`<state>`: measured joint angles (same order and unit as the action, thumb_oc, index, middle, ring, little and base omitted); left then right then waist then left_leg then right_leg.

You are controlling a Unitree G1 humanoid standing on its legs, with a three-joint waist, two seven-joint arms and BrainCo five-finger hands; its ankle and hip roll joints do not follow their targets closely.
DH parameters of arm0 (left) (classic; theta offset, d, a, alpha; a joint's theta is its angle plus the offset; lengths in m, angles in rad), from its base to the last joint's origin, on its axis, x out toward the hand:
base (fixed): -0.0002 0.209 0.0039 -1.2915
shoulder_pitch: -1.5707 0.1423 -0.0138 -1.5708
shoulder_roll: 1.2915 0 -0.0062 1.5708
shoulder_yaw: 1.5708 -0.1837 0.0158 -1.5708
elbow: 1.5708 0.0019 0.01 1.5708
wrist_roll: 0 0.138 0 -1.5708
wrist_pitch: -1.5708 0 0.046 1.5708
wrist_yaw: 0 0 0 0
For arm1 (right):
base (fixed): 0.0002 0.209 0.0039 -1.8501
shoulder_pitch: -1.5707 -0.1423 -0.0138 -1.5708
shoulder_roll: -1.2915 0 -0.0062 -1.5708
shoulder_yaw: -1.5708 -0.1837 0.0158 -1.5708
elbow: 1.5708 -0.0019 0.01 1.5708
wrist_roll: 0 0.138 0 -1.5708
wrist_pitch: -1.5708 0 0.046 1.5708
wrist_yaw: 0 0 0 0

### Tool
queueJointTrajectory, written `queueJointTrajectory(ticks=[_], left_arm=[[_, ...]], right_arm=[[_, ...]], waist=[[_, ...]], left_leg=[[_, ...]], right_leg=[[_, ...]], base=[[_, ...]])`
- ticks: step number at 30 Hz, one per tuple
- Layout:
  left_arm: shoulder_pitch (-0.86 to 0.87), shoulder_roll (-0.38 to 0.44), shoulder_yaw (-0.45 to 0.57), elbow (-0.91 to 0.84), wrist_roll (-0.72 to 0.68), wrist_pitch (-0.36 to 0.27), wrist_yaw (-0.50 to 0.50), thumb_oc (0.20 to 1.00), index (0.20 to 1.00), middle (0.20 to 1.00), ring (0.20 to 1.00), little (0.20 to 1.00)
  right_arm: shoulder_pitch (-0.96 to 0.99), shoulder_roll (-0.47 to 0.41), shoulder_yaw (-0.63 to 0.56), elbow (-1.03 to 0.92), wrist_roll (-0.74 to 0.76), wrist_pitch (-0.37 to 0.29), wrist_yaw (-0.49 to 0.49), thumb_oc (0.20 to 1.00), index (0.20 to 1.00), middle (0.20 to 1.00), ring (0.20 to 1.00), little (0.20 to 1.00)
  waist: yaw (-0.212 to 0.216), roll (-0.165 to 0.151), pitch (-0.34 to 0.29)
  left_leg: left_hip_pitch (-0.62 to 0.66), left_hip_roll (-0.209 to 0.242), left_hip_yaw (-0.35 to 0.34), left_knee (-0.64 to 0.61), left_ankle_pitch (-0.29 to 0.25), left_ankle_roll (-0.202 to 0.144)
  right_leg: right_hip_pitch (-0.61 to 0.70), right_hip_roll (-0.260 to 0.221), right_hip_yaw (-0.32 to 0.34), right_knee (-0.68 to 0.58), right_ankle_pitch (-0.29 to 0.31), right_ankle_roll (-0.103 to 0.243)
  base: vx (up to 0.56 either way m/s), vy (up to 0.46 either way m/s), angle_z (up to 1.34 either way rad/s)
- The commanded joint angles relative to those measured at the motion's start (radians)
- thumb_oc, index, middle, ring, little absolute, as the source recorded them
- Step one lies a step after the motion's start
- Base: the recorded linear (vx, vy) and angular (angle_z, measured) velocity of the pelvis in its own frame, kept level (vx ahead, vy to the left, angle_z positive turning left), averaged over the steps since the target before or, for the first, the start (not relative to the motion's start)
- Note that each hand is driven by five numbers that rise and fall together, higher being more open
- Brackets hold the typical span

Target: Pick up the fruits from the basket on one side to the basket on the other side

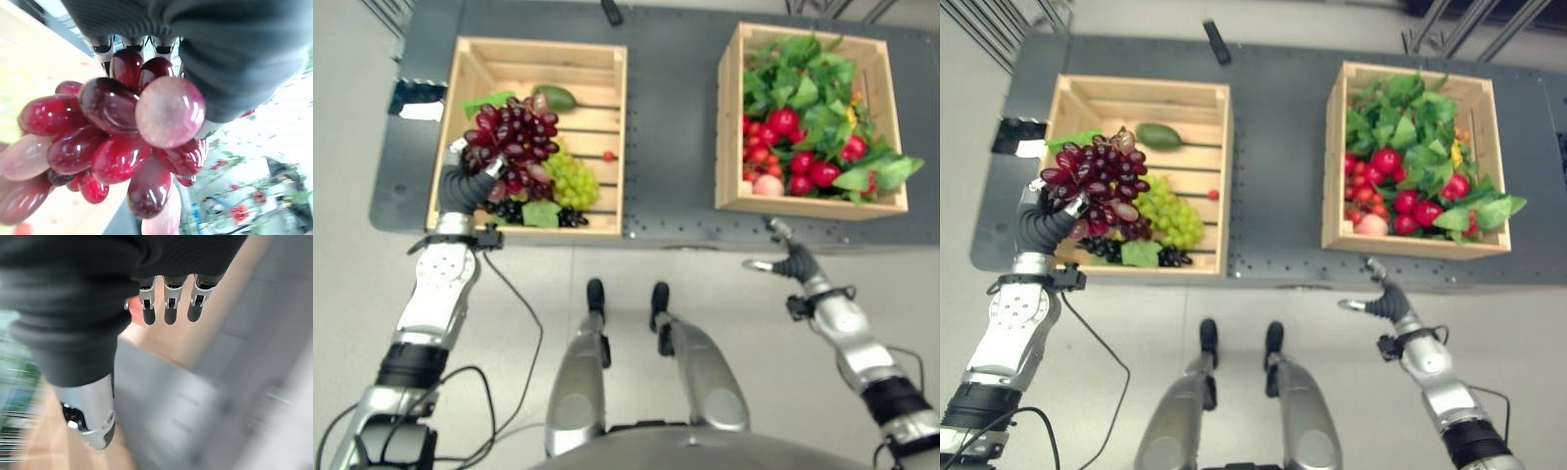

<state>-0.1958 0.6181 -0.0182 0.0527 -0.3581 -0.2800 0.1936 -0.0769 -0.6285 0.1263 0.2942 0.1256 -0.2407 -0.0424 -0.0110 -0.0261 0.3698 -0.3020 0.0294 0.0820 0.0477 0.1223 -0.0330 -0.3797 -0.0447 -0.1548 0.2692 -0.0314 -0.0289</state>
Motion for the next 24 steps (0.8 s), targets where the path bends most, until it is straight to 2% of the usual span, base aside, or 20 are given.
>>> queueJointTrajectory(ticks=[1,8,11,12,14,15,19,20,24], left_arm=[[-0.005,0.001,0.033,-0.061,-0.060,-0.090,-0.021,0.200,0.200,0.200,0.200,0.200],[0.031,-0.022,0.051,-0.105,-0.076,-0.084,-0.066,0.200,0.200,0.200,0.200,0.200],[0.034,-0.024,0.047,-0.119,-0.091,-0.086,-0.082,0.200,0.200,0.200,0.200,0.200],[0.035,-0.012,0.042,-0.156,-0.108,-0.086,-0.109,0.200,0.200,0.200,0.200,0.200],[0.034,-0.006,0.040,-0.167,-0.117,-0.087,-0.116,0.200,0.200,0.200,0.200,0.200],[0.024,0.011,0.028,-0.179,-0.135,-0.088,-0.136,0.200,0.200,0.200,0.200,0.200],[0.000,0.044,0.001,-0.209,-0.157,-0.087,-0.162,0.200,0.200,0.200,0.200,0.200],[-0.020,0.075,-0.030,-0.215,-0.166,-0.086,-0.178,0.200,0.200,0.200,0.200,0.200],[-0.058,0.120,-0.073,-0.216,-0.169,-0.082,-0.199,0.200,0.200,0.200,0.200,0.200]], right_arm=[[0.009,0.004,0.014,-0.020,0.045,-0.043,0.004,1.000,1.000,1.000,1.000,1.000],[0.041,-0.028,-0.040,-0.165,0.067,-0.053,0.064,1.000,1.000,1.000,1.000,1.000],[0.024,-0.040,-0.041,-0.195,0.126,-0.058,0.094,1.000,1.000,1.000,1.000,1.000],[-0.004,-0.074,-0.040,-0.254,0.186,-0.060,0.133,1.000,1.000,1.000,1.000,1.000],[-0.020,-0.089,-0.035,-0.258,0.195,-0.059,0.135,1.000,1.000,1.000,1.000,1.000],[-0.072,-0.135,-0.022,-0.270,0.192,-0.057,0.135,1.000,1.000,1.000,1.000,1.000],[-0.169,-0.201,0.021,-0.288,0.224,-0.055,0.158,1.000,1.000,1.000,1.000,1.000],[-0.237,-0.236,0.073,-0.301,0.301,-0.046,0.195,1.000,1.000,1.000,1.000,1.000],[-0.359,-0.278,0.168,-0.330,0.411,-0.032,0.248,1.000,1.000,1.000,1.000,1.000]], waist=[[-0.027,-0.029,-0.062],[-0.031,-0.017,-0.091],[-0.030,-0.016,-0.098],[-0.027,-0.016,-0.110],[-0.025,-0.016,-0.113],[-0.021,-0.016,-0.117],[-0.013,-0.013,-0.119],[-0.008,-0.013,-0.118],[-0.004,-0.014,-0.117]], left_leg=[[0.042,-0.037,0.002,0.104,-0.155,0.011],[0.046,-0.039,-0.002,0.110,-0.163,0.016],[0.045,-0.037,-0.003,0.111,-0.163,0.016],[0.046,-0.036,-0.004,0.111,-0.165,0.014],[0.045,-0.035,-0.004,0.111,-0.165,0.013],[0.047,-0.036,-0.007,0.115,-0.172,0.013],[0.038,-0.039,-0.006,0.118,-0.168,0.013],[0.036,-0.039,-0.006,0.122,-0.168,0.012],[0.031,-0.038,-0.003,0.122,-0.165,0.010]], right_leg=[[0.074,-0.071,-0.013,-0.039,-0.007,0.141],[0.073,-0.070,-0.012,-0.025,-0.022,0.138],[0.070,-0.069,-0.012,-0.020,-0.025,0.137],[0.069,-0.068,-0.013,-0.019,-0.028,0.136],[0.069,-0.069,-0.013,-0.019,-0.030,0.136],[0.070,-0.070,-0.013,-0.010,-0.037,0.135],[0.062,-0.071,-0.014,-0.007,-0.033,0.134],[0.058,-0.072,-0.012,-0.004,-0.033,0.133],[0.051,-0.070,-0.008,-0.002,-0.031,0.133]], base=[[0.04,0.009,0.09],[0.01,-0.001,0.01],[0.00,0.000,0.00],[0.00,0.000,0.00],[0.01,-0.011,0.02],[0.02,-0.022,0.05],[0.00,-0.006,0.02],[0.00,0.000,0.00],[0.00,-0.002,0.01]])
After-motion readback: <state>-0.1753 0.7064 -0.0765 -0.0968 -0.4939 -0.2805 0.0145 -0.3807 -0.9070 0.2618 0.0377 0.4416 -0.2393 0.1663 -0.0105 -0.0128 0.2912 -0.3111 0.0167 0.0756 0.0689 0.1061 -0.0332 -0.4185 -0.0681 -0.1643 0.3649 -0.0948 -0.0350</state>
